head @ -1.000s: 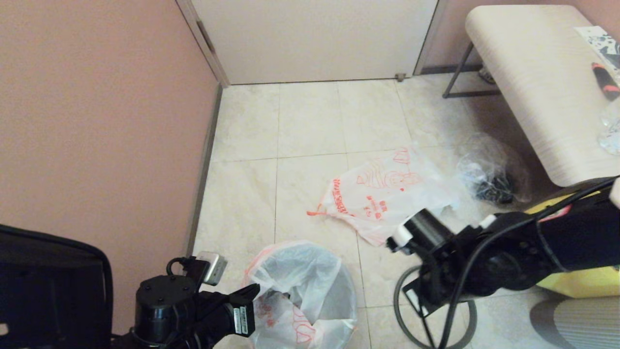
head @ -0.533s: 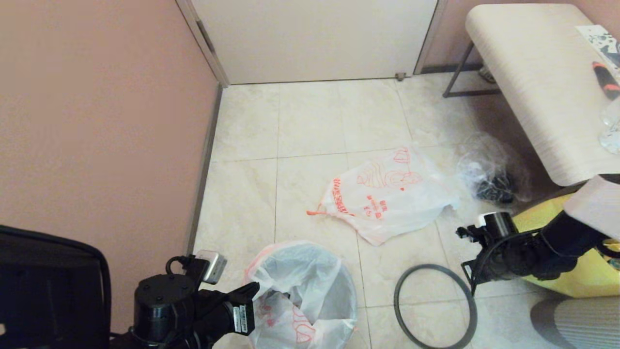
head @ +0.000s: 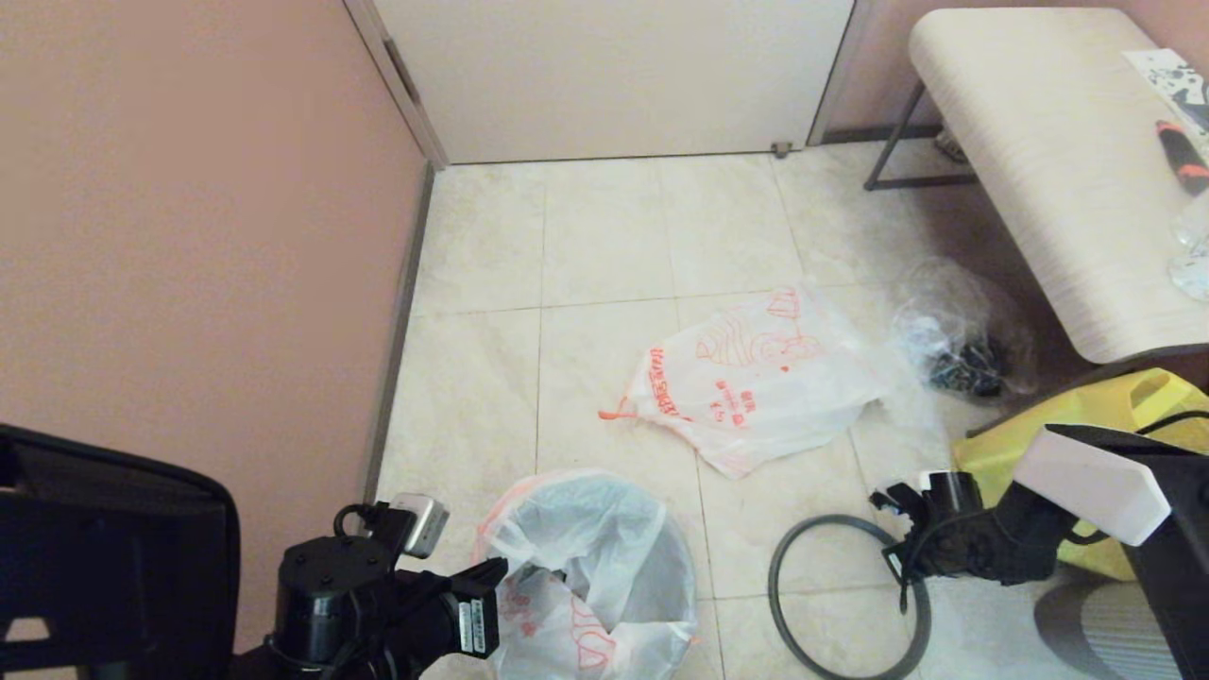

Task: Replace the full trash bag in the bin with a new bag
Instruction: Place the trash can ring on the trash can

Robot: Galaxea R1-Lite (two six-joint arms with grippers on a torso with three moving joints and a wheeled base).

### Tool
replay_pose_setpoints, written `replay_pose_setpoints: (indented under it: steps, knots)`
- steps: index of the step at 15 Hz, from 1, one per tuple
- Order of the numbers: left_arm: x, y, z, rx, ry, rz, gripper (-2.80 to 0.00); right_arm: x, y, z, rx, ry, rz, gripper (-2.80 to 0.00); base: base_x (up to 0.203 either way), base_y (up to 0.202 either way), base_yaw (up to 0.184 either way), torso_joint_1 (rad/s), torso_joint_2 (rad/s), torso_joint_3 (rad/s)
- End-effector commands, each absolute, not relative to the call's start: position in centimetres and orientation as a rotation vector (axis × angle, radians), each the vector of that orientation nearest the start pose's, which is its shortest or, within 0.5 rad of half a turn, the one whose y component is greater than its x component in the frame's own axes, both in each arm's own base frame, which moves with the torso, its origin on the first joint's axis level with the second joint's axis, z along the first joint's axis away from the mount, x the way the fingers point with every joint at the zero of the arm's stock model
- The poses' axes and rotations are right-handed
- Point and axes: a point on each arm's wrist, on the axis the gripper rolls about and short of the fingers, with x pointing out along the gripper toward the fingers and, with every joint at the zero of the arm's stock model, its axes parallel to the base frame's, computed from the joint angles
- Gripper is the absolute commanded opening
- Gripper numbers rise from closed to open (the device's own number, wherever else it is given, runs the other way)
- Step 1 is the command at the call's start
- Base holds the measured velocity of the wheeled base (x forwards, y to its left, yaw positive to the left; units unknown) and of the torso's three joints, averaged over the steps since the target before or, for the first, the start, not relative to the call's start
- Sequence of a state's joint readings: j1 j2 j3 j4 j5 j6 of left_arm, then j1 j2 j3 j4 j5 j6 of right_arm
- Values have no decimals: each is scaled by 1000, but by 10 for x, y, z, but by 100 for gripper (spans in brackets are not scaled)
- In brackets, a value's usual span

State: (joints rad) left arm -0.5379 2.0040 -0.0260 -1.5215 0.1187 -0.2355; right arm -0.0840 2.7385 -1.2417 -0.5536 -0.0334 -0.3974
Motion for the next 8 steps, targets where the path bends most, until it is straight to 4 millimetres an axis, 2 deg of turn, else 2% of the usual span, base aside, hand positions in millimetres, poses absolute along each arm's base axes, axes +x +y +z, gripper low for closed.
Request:
replay_pose_setpoints:
  steps: [1,6,7,8]
  knots:
    - [189,-111,34,-78,488,-359,-280,424,-39,-153,-344,969,82,0,0,0,0,0,0,0]
    - [189,-112,30,-70,502,-360,-280,449,-42,-165,-366,940,82,0,0,0,0,0,0,0]
    - [189,-112,30,-69,503,-359,-280,452,-45,-169,-372,940,82,-280,0,0,0,0,0,0]
    - [189,-112,30,-69,502,-358,-280,454,-48,-171,-379,951,83,-280,0,0,0,0,0,0]
